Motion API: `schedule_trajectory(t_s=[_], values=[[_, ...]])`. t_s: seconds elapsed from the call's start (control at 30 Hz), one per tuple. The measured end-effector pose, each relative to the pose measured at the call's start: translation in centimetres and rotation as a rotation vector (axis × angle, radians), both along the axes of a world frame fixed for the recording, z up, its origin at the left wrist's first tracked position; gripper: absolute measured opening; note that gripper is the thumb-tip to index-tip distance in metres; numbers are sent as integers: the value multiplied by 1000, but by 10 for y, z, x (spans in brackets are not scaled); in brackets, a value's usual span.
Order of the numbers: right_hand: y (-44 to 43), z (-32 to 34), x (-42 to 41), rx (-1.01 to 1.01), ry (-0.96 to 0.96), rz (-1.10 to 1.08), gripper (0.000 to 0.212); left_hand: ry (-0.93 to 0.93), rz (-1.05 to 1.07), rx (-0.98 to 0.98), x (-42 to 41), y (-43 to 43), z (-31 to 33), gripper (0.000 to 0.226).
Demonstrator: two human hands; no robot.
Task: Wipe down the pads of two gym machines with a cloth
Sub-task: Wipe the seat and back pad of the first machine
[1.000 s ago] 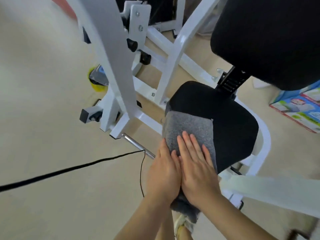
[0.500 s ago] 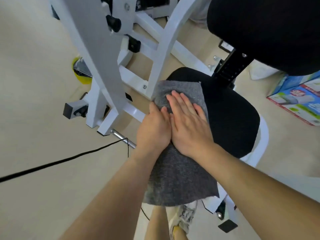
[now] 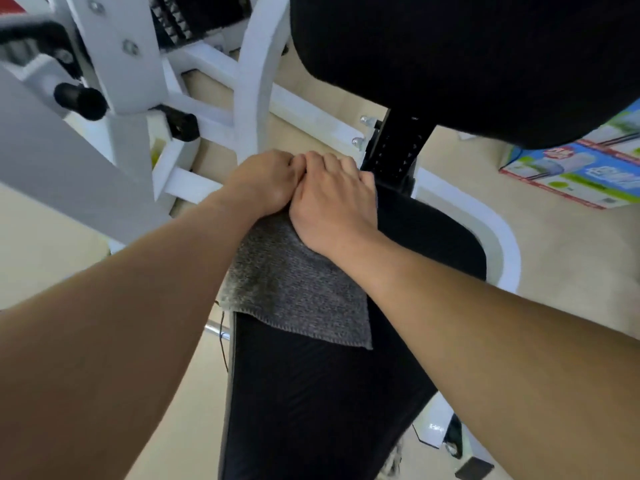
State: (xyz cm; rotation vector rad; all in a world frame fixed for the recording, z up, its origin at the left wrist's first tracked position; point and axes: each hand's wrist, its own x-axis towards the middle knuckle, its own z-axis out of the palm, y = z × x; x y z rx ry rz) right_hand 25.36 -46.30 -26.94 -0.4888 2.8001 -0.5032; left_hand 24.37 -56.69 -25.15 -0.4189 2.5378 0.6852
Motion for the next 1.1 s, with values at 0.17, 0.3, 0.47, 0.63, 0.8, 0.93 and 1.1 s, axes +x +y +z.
schedule_trajectory(t_s=[0.17, 0.3, 0.47, 0.63, 0.8, 0.93, 1.1], values=[[45, 5, 12, 62, 22, -89, 38, -46, -324, -112, -25, 27, -5, 52], [87, 10, 21, 159, -8, -149, 47, 96, -508, -240, -18, 54, -11, 55], [61, 13, 19, 233, 55, -167, 44, 275, -253, -154, 12, 22, -12, 44], [-20, 13, 15, 12, 30, 48, 41, 331, 28, -250, 32, -31, -11, 41], [9, 9, 5, 59, 30, 50, 42, 311, 9, -149, 32, -18, -1, 32], [56, 7, 12, 170, 44, -131, 45, 276, -222, -121, 15, 27, 7, 38], [76, 18, 2, 345, 54, -275, 48, 187, -326, -80, 8, 22, 6, 49]])
